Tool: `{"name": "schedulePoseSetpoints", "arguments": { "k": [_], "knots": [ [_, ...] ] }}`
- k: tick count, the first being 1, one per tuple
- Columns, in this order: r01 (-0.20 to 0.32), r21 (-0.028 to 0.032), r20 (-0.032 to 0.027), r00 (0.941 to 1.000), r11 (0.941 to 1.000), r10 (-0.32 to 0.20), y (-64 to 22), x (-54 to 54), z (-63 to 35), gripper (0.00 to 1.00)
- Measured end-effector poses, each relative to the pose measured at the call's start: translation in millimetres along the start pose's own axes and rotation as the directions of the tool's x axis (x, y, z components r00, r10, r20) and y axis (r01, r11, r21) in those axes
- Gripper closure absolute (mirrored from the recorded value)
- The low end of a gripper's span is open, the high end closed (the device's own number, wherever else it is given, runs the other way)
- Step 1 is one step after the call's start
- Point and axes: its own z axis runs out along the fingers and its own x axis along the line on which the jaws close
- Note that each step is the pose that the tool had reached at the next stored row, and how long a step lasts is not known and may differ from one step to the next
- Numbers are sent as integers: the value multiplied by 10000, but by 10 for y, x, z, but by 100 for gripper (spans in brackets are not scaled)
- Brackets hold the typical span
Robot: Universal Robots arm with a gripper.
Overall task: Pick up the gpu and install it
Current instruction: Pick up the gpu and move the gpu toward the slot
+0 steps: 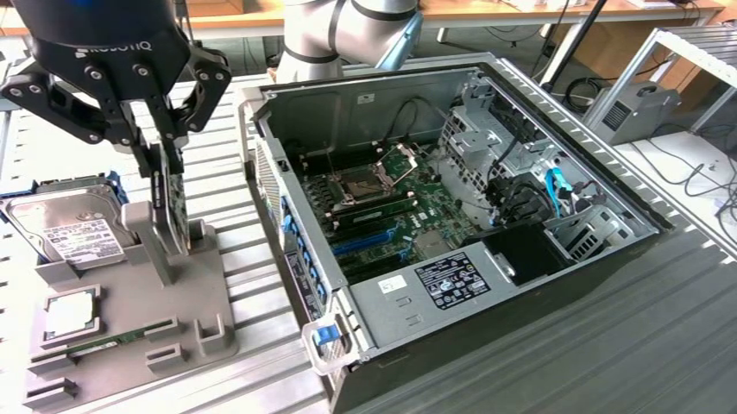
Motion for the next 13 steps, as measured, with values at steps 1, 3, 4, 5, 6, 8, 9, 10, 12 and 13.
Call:
{"name": "schedulePoseSetpoints", "arguments": {
  "k": [1,3,4,5,6,8,9,10,12,13],
  "knots": [
    [0,0,0,10000,10000,0,0,0,-4,74],
    [0,0,0,10000,10000,0,0,0,-12,74],
    [0,0,0,10000,10000,0,0,0,-17,74],
    [1,0,0,10000,10000,-1,0,-1,-21,74],
    [0,0,0,10000,10000,0,0,-1,-24,74],
    [0,0,-1,10000,10000,0,1,-1,-33,74],
    [0,1,0,10000,10000,0,1,-1,-39,74],
    [0,1,-1,10000,10000,0,1,-1,-42,74],
    [1,1,-1,10000,10000,-1,1,-2,-53,74],
    [0,1,-1,10000,10000,0,1,-1,-59,74]
  ]
}}
